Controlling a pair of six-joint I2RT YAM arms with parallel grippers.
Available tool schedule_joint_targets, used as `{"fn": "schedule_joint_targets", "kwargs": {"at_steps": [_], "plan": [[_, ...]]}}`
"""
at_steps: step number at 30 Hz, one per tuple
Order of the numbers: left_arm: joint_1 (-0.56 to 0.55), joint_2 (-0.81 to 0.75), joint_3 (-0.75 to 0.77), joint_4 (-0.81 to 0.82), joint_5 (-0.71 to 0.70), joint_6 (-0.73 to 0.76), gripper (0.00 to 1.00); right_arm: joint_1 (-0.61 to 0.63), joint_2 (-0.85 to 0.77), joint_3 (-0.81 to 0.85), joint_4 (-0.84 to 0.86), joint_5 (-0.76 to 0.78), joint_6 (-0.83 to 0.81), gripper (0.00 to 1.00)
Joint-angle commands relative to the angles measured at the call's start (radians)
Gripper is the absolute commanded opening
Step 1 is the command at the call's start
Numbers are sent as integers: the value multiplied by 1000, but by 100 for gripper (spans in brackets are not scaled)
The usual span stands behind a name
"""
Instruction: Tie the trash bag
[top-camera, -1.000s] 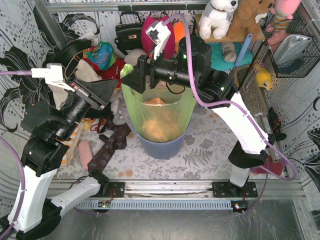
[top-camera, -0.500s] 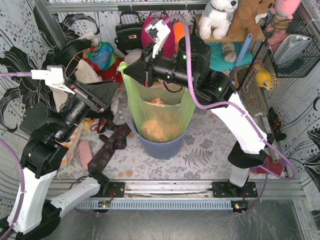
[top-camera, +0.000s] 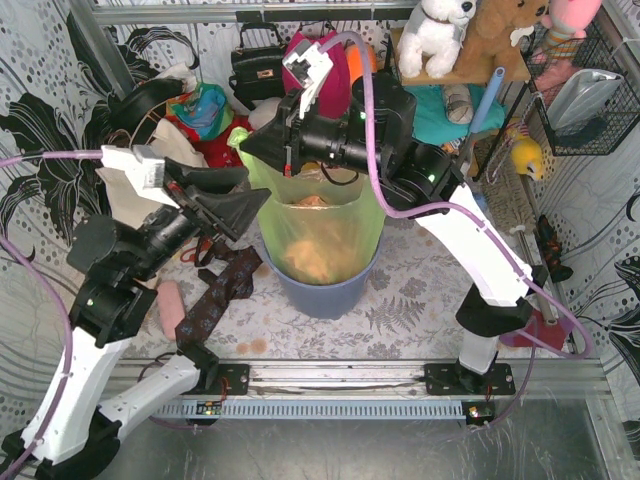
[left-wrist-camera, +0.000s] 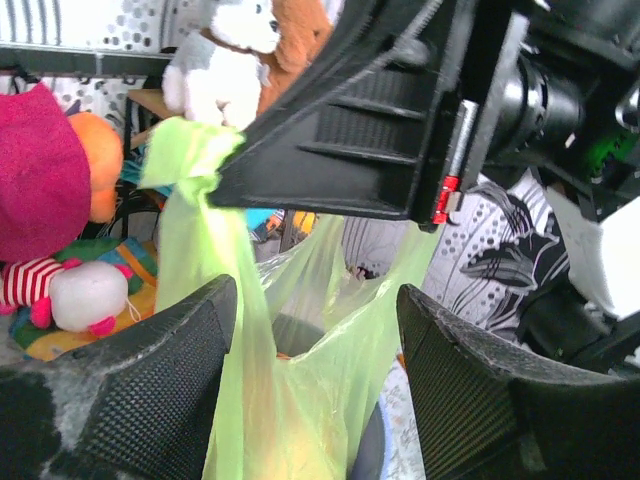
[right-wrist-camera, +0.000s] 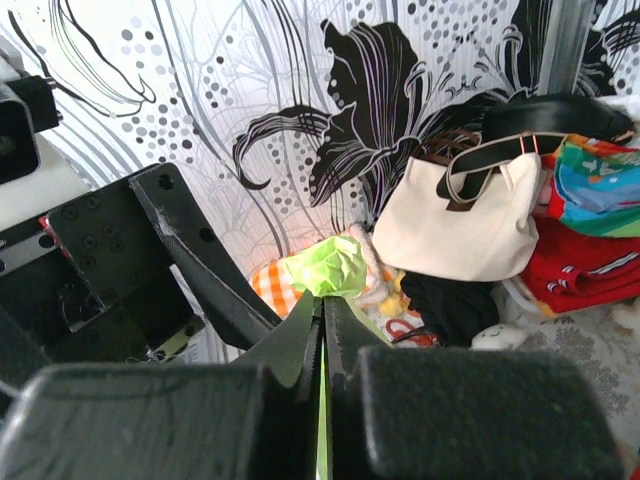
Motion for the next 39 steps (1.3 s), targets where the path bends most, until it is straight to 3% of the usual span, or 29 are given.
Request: {"fn": "schedule_joint_targets", "kwargs": {"at_steps": [1,7,11,18,30,32,35,39], "plan": [[0,4,-51,204,152,140,72,6,-57,-42,45,-36,31,0],[0,-66,-200,429,166,205,77,6,-175,-203,97,-53,45,0],[0,-99,-213,421,197,275,84,6,-226,-264,105,-31,36,0],[0,-162,-300,500,215,347,88,6,-259,-303,121,-79,16,0],[0,37,-208,594,404,326,89,7,-267,-328,154,-184,21,0],[1,60,-196,596,419,327,85,6,-266,-328,154,-188,22,0],[1,75,-198,613,426,321,68,6,-267,-331,155,-185,22,0],[1,67,-218,636,431,303,30,6,-273,-340,154,-163,20,0]]}}
